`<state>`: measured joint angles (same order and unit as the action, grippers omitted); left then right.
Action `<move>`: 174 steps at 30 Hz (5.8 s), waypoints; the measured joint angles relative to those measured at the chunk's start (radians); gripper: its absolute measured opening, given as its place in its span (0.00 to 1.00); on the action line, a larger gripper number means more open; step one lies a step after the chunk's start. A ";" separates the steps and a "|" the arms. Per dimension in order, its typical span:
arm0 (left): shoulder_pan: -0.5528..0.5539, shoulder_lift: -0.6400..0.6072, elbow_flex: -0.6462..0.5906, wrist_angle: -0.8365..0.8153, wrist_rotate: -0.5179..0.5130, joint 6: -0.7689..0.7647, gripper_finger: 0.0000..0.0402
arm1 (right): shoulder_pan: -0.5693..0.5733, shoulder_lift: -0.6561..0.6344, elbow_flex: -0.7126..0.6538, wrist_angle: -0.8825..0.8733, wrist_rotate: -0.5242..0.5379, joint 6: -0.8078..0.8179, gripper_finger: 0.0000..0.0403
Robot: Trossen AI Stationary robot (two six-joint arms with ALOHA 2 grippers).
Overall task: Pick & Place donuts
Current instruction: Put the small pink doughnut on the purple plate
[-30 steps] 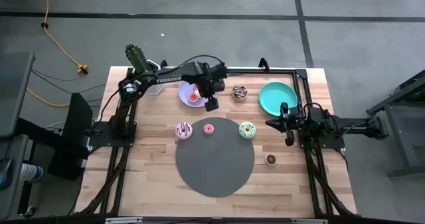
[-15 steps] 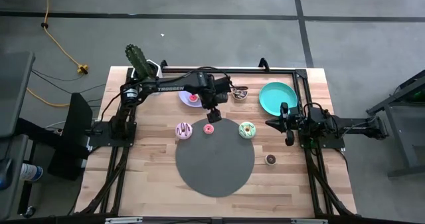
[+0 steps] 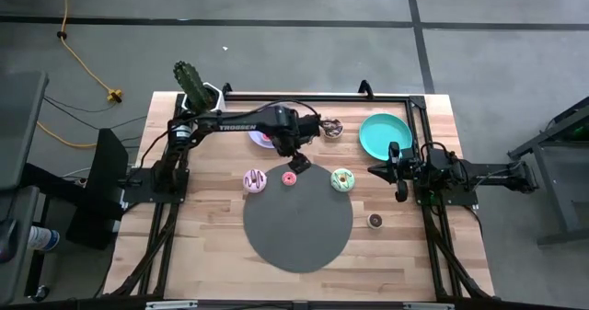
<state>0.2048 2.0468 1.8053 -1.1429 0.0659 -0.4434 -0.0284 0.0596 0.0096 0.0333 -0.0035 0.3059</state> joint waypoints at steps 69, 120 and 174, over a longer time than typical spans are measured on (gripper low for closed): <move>-0.160 0.178 0.001 0.026 -0.278 0.023 0.76 | 0.000 0.006 0.000 -0.006 0.000 0.000 0.00; -0.153 0.209 0.001 0.004 -0.071 0.125 0.62 | 0.000 0.006 0.000 -0.006 0.000 0.000 0.00; 0.102 0.195 0.251 -0.216 -0.068 0.049 0.55 | 0.000 0.006 0.000 -0.006 0.000 0.000 0.00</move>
<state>0.3068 2.2414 2.0563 -1.3592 -0.0019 -0.3940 -0.0287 0.0654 0.0094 0.0269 -0.0036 0.3058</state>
